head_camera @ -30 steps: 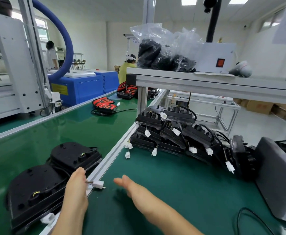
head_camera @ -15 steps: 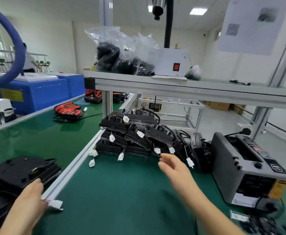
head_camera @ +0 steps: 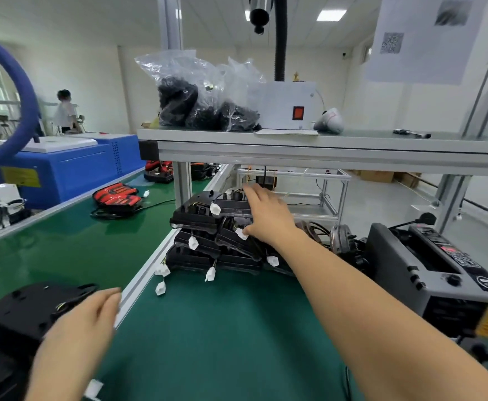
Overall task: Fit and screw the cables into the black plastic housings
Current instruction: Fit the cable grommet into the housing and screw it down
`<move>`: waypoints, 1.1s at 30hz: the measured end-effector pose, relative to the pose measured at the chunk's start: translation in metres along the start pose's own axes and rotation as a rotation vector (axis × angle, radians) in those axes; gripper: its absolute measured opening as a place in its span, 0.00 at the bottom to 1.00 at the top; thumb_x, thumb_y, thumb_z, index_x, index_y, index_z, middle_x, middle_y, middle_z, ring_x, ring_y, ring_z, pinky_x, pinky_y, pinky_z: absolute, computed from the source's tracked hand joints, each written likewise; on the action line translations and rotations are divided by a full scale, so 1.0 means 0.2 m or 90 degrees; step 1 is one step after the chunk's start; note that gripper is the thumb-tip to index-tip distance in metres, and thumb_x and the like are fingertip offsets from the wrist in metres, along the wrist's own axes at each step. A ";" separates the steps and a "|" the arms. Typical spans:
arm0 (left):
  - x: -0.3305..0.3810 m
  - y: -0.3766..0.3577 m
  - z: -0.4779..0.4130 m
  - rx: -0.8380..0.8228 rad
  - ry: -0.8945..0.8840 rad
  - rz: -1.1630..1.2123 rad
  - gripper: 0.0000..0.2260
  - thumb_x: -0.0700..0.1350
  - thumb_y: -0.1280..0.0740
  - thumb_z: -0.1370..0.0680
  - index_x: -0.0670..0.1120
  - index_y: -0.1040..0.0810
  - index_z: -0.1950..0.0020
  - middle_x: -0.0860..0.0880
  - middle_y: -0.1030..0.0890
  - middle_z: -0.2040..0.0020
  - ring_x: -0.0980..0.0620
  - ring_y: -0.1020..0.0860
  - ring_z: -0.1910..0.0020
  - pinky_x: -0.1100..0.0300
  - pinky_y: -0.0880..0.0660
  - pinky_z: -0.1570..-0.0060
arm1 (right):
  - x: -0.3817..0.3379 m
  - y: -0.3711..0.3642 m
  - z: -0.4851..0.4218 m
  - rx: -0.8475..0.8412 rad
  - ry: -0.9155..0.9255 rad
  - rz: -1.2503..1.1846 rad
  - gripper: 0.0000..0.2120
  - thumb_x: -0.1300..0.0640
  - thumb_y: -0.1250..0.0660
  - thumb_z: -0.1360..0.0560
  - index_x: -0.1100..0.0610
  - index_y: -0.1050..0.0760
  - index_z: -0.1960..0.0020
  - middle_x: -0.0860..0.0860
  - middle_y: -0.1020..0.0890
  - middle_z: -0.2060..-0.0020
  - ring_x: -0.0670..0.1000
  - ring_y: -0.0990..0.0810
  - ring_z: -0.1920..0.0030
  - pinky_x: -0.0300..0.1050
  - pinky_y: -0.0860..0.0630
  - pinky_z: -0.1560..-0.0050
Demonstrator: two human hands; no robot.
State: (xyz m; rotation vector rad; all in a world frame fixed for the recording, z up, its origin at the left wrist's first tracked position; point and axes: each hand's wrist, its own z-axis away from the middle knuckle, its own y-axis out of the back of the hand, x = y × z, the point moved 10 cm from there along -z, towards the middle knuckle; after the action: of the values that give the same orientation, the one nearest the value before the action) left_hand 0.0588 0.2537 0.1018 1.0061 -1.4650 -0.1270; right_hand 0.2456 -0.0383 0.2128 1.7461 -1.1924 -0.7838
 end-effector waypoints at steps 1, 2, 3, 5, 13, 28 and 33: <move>0.12 -0.01 0.04 0.010 -0.013 -0.003 0.05 0.55 0.40 0.23 0.63 0.25 0.55 0.55 0.17 0.53 0.50 0.19 0.57 0.51 0.24 0.52 | 0.00 -0.02 -0.03 -0.021 -0.006 0.010 0.49 0.49 0.25 0.33 0.50 0.54 0.23 0.55 0.46 0.24 0.59 0.44 0.26 0.57 0.38 0.31; 0.16 -0.05 0.07 -0.014 -0.011 0.014 0.05 0.55 0.39 0.23 0.63 0.24 0.55 0.55 0.17 0.53 0.50 0.19 0.57 0.52 0.24 0.52 | 0.01 -0.04 -0.05 -0.042 -0.016 0.012 0.50 0.49 0.25 0.32 0.48 0.56 0.23 0.55 0.47 0.23 0.61 0.44 0.26 0.58 0.38 0.31; 0.17 -0.12 0.09 -0.019 -0.032 0.062 0.05 0.54 0.38 0.23 0.62 0.23 0.55 0.56 0.17 0.54 0.51 0.19 0.56 0.53 0.25 0.52 | 0.02 -0.05 -0.07 -0.059 -0.025 0.011 0.49 0.49 0.26 0.31 0.47 0.57 0.23 0.56 0.46 0.24 0.62 0.43 0.26 0.59 0.38 0.31; 0.20 -0.20 0.11 -0.026 -0.042 0.108 0.06 0.53 0.37 0.23 0.64 0.23 0.55 0.57 0.18 0.56 0.52 0.18 0.57 0.54 0.25 0.52 | 0.04 -0.06 -0.10 -0.075 -0.030 0.013 0.45 0.47 0.30 0.28 0.44 0.57 0.23 0.59 0.40 0.26 0.63 0.38 0.29 0.59 0.33 0.34; 0.24 -0.43 0.19 -0.100 -0.051 0.128 0.07 0.52 0.38 0.22 0.64 0.22 0.55 0.60 0.18 0.60 0.62 0.19 0.62 0.56 0.24 0.53 | 0.04 0.04 -0.11 -0.018 -0.042 -0.108 0.37 0.53 0.27 0.32 0.58 0.39 0.29 0.58 0.31 0.36 0.59 0.27 0.40 0.50 0.27 0.42; 0.68 -0.62 0.29 -0.400 0.116 0.594 0.20 0.59 0.43 0.21 0.47 0.30 0.37 0.44 0.16 0.53 0.45 0.16 0.57 0.58 0.20 0.66 | 0.11 0.36 0.88 0.060 -0.024 -0.240 0.32 0.57 0.29 0.34 0.51 0.35 0.32 0.44 0.33 0.44 0.45 0.30 0.44 0.37 0.31 0.45; 0.61 -0.69 0.46 -0.478 0.101 0.508 0.15 0.58 0.40 0.22 0.48 0.26 0.45 0.47 0.15 0.53 0.47 0.16 0.60 0.58 0.21 0.63 | 0.07 0.19 1.23 0.030 -0.025 -0.210 0.31 0.56 0.29 0.36 0.50 0.33 0.34 0.41 0.35 0.42 0.44 0.30 0.41 0.37 0.29 0.44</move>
State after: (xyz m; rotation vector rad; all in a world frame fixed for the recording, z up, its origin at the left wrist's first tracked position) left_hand 0.0699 0.0473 0.0891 -0.1930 -1.3994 -0.0083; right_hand 0.0263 -0.1325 0.1388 2.0035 -0.9665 -0.9930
